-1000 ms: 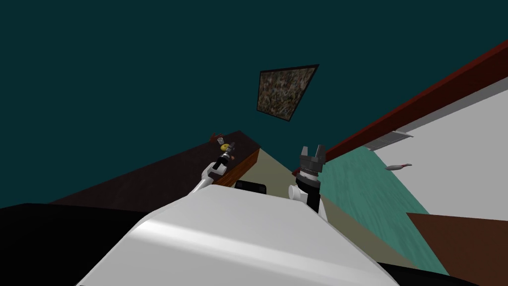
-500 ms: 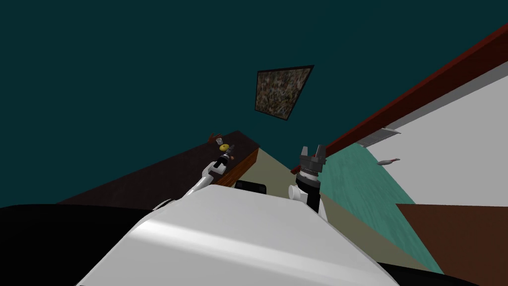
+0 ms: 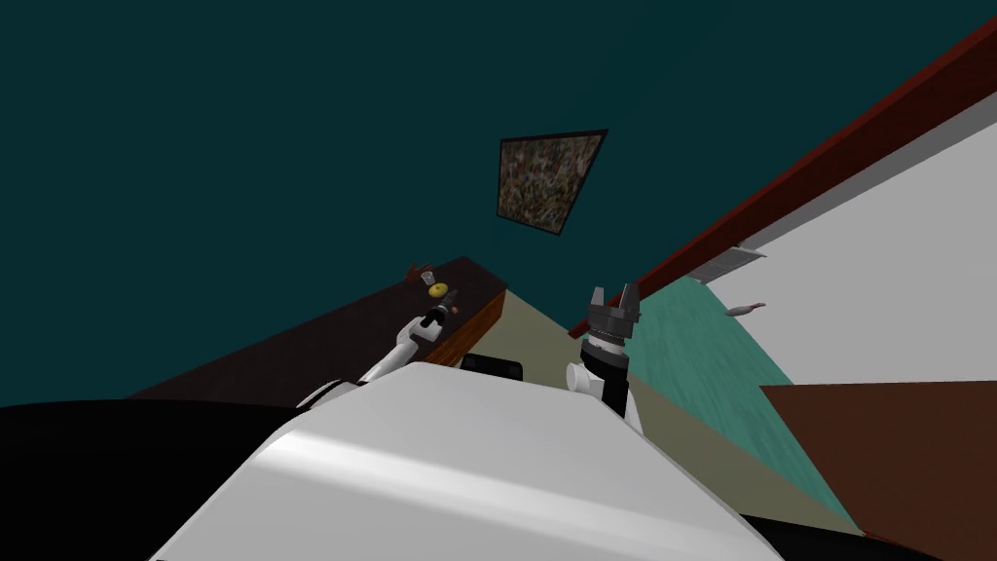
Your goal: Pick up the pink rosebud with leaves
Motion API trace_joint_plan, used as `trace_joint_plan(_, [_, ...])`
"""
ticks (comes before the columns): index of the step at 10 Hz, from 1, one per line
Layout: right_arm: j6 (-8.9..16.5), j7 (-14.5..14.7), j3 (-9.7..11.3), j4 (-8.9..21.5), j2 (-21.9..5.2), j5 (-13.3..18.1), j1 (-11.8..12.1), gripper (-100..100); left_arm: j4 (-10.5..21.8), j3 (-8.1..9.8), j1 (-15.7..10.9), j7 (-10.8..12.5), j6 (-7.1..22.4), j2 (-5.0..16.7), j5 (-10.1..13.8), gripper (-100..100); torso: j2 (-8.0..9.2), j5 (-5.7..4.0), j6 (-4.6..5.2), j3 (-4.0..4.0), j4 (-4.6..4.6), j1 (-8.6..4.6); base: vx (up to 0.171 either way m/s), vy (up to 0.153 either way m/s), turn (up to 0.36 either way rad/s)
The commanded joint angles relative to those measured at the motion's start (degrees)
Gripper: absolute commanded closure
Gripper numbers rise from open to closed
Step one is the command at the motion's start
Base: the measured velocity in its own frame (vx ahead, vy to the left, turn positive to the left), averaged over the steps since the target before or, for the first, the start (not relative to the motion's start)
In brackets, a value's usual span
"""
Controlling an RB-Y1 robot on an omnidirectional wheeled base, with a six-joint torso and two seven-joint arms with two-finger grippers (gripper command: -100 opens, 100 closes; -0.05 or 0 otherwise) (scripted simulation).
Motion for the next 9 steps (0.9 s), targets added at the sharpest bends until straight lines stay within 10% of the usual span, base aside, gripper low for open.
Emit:
trace_joint_plan(1, [0.0, 0.0, 0.0, 0.0, 0.0, 0.0, 0.0, 0, 2.86, -0.32, -1.57, -0.14, 1.79, 0.37, -0.22, -100, 0.0, 0.0, 0.0, 0.0, 0.0, 0.0, -0.011, 0.016, -0.069])
trace_joint_plan(9, [0.0, 0.0, 0.0, 0.0, 0.0, 0.0, 0.0, 0, 14.76, -1.68, -6.02, -0.06, 6.94, 2.11, -0.6, -100, -0.06, 0.0, 0.02, -0.03, -0.01, 0.0, -0.002, 0.013, -0.071])
